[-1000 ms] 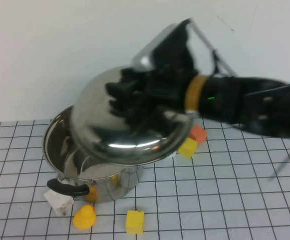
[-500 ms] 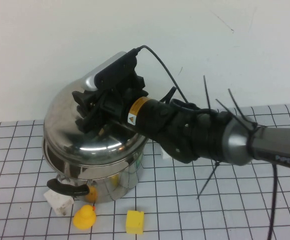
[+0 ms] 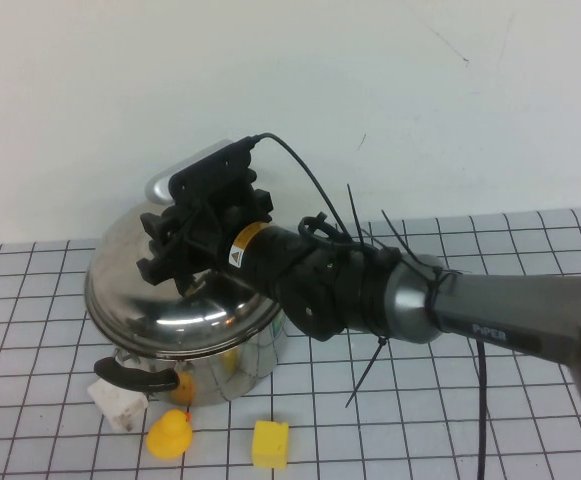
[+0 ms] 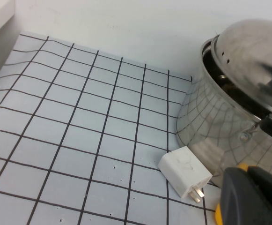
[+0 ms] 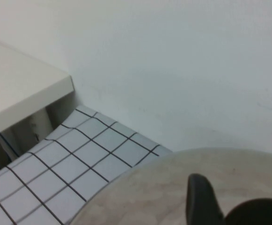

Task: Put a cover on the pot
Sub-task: Place the pot lid on the pot

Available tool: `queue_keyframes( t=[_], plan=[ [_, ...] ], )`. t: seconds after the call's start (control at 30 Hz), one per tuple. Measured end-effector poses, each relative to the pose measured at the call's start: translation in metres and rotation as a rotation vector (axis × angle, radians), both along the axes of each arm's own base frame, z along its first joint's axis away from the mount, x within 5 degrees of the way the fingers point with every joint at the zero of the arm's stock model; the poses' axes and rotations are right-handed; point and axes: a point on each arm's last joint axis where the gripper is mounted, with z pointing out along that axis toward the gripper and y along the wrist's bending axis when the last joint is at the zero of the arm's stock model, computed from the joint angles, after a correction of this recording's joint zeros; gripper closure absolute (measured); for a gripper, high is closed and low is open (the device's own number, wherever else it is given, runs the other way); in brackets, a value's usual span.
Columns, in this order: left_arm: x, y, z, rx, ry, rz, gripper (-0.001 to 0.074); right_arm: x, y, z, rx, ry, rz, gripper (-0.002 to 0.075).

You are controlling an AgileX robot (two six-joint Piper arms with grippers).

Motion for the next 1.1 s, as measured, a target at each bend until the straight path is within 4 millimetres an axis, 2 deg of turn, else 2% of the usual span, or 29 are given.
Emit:
queue_keyframes(
  t=[0.37, 1.1],
  plan=[
    [0.0, 0.0, 0.0, 0.0, 0.0, 0.0, 0.0738, 0.003, 0.002, -0.014, -0.026, -0.02, -0.002, 0.0393],
    [0.0, 0.0, 0.0, 0.0, 0.0, 0.0, 0.0738, 0.004, 0.003, -0.013, -0.016, -0.056, -0.001, 0.0393]
  ],
)
